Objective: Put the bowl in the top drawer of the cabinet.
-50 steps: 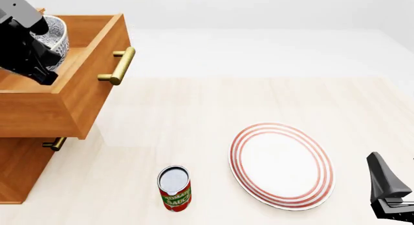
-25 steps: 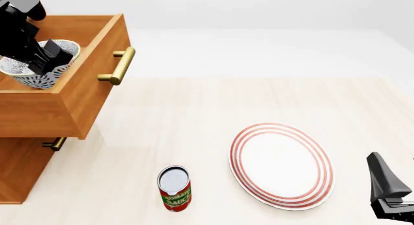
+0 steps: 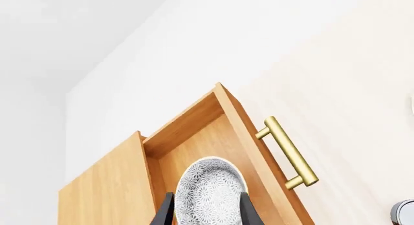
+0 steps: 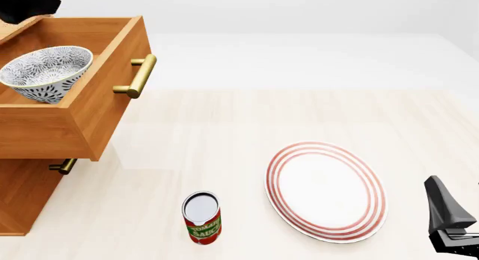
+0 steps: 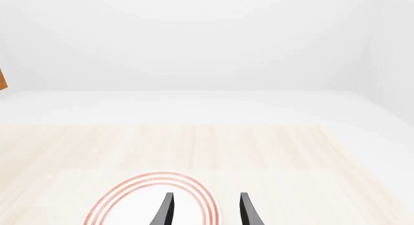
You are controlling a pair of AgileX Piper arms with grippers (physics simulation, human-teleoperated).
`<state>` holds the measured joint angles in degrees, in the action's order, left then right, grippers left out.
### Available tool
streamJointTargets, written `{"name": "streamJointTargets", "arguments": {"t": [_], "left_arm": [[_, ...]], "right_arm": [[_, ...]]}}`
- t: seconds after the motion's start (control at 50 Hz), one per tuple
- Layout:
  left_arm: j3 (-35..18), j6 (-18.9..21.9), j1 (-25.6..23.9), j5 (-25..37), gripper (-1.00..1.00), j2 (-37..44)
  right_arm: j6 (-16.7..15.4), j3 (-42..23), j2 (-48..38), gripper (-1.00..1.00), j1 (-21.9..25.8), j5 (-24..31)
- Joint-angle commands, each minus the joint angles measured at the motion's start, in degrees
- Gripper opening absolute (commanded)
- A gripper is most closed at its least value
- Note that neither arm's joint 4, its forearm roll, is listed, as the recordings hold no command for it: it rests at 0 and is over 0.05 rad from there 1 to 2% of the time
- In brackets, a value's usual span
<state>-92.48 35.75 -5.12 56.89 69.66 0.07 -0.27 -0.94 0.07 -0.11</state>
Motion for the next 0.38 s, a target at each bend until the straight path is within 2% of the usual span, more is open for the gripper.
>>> {"name": "streamJointTargets", "arguments": {"t": [0.02, 0.2, 0.32, 0.38], "left_arm": [[-11.8, 0.7, -1.1, 6.3, 1.0, 0.9], [-20.0, 2.5, -1.1, 10.0, 1.0, 0.9], [-20.1, 4.2, -0.9, 9.0, 1.0, -2.4], [-21.5, 3.5, -1.9, 9.7, 1.0, -3.4]], "right_arm": [[0.0, 0.0, 0.0, 1.0, 0.0, 0.0], [0.0, 0.0, 0.0, 1.0, 0.0, 0.0], [0.0, 0.0, 0.0, 1.0, 0.0, 0.0], [0.0, 0.0, 0.0, 1.0, 0.0, 0.0]]}}
